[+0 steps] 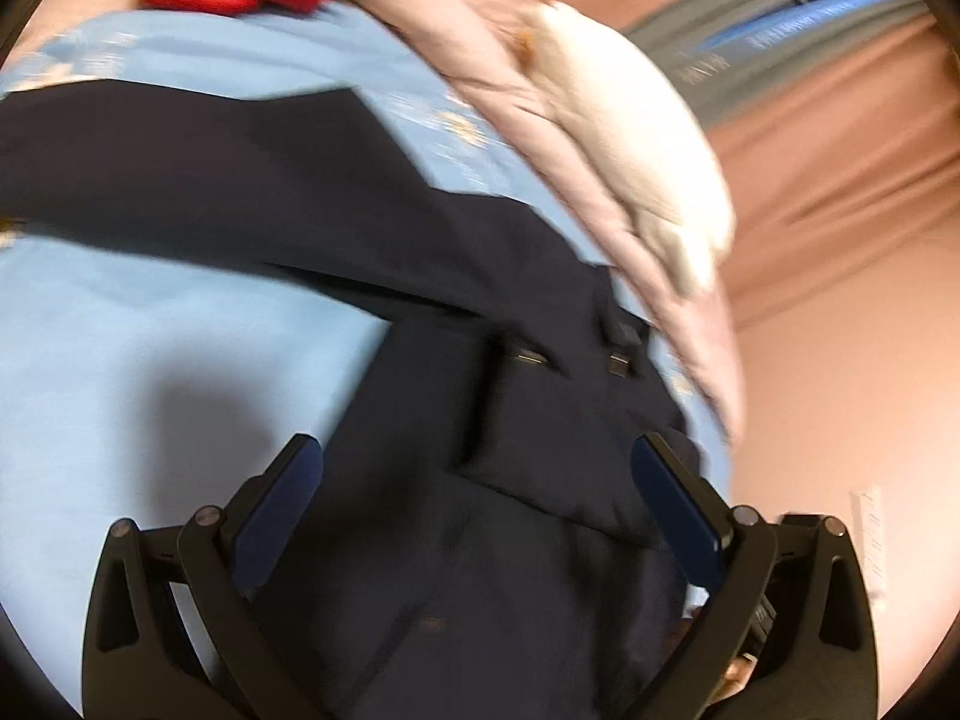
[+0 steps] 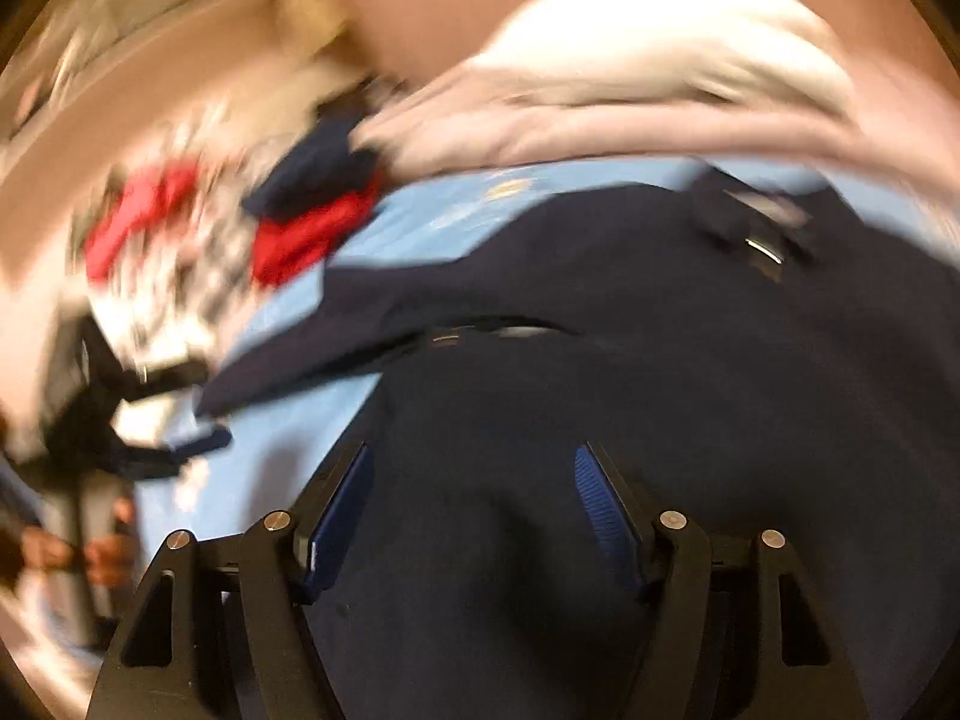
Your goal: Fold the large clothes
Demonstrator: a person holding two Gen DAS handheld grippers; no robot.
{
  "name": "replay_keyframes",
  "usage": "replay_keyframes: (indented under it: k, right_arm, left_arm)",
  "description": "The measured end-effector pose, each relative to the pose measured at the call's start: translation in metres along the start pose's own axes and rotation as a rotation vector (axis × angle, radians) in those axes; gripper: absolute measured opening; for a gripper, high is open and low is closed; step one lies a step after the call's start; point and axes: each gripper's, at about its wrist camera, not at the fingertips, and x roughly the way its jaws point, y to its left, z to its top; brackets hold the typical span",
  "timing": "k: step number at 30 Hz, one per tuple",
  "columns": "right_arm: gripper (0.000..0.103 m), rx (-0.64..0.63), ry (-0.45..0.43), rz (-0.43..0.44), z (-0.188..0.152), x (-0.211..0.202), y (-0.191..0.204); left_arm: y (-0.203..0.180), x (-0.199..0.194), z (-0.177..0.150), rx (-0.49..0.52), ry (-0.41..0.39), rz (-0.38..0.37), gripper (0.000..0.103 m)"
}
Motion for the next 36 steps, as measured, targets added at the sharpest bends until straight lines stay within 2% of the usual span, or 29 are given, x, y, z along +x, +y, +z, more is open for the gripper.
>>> replay_keyframes:
  k: [4, 8, 10, 11, 17, 18, 20, 21, 23, 25, 28, 29, 31, 33, 34, 36]
  right_arm:
    - [0.079, 0.372, -0.144, -0.024, -0.02, -0.061, -0.101]
    - [0.079, 0.616, -0.237, -0.059, -0.048, -0.092, -0.158]
    - [0.079, 0.692, -0.252, -0.086, -0.057, -0.097, -0.168]
    - [0.079, 0.724, -0.265, -0.073, -0.06, -0.096, -0.174]
    - [0.079, 0.839, -0.298, 0.076, -0.047, -0.058, -0.19]
    - [0.079, 0.838, -0.329, 0.134, -0.042, -0.055, -0.191]
    - [0.079, 0.877, -0.462, 0.183, -0.043, -0.078, -0.206]
    - [0.079, 0.916, -0.539, 0.227, -0.047, -0.085, -0.213]
    - [0.079, 0.997, -0.603, 0.227, -0.059, -0.094, -0.23]
    - [0.074, 1.043, -0.538, 0.211, -0.067, -0.089, -0.242]
    - [0.073, 0.988, -0.43, 0.182, -0.066, -0.094, -0.239]
    - [0.073, 0.953, -0.39, 0.118, -0.063, -0.101, -0.234]
    - [0.074, 0.851, -0.34, -0.096, -0.055, -0.122, -0.215]
    - [0.074, 0.72, -0.345, -0.261, -0.048, -0.139, -0.194]
    - [0.074, 0.63, -0.364, -0.295, -0.04, -0.144, -0.18]
    - [0.074, 0.485, -0.367, -0.287, -0.023, -0.141, -0.159]
  left_arm:
    - [-0.037, 0.03, -0.005, 0.057, 0.072, -0.114, 0.103]
    - [-0.062, 0.084, -0.018, 0.116, 0.191, -0.138, 0.103]
    - [-0.063, 0.109, -0.023, 0.116, 0.231, -0.121, 0.103]
    - [-0.061, 0.119, -0.024, 0.11, 0.234, -0.104, 0.103]
    - [-0.039, 0.154, -0.018, 0.033, 0.254, -0.102, 0.103]
    - [-0.038, 0.155, -0.016, 0.03, 0.251, -0.098, 0.103]
    - [-0.039, 0.16, -0.018, 0.04, 0.267, -0.099, 0.103]
    - [-0.043, 0.164, -0.02, 0.057, 0.274, -0.07, 0.103]
    - [-0.048, 0.177, -0.023, 0.086, 0.299, -0.023, 0.103]
    - [-0.054, 0.183, -0.025, 0.114, 0.291, 0.006, 0.103]
    - [-0.052, 0.182, -0.023, 0.127, 0.295, 0.013, 0.103]
    - [-0.051, 0.18, -0.023, 0.128, 0.298, 0.014, 0.103]
    - [-0.05, 0.176, -0.024, 0.147, 0.305, 0.032, 0.103]
    - [-0.054, 0.173, -0.027, 0.192, 0.309, 0.077, 0.103]
    - [-0.056, 0.173, -0.03, 0.223, 0.31, 0.107, 0.103]
    - [-0.059, 0.176, -0.035, 0.281, 0.315, 0.181, 0.103]
